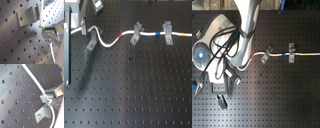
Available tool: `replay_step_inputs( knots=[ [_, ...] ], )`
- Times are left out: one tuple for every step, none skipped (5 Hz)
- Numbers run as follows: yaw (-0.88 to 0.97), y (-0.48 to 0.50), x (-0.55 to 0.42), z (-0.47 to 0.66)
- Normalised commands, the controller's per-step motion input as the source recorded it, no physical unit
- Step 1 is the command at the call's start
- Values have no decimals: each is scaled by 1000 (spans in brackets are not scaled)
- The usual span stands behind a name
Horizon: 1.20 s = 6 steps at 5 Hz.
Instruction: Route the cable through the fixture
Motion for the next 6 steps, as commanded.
replay_step_inputs(
  knots=[
    [-103, 0, -17, 37],
    [-146, 4, -20, 193],
    [-160, -1, -59, 234],
    [-23, -19, -134, 99],
    [-37, -21, -185, 132],
    [-46, 8, -223, 203]
  ],
)
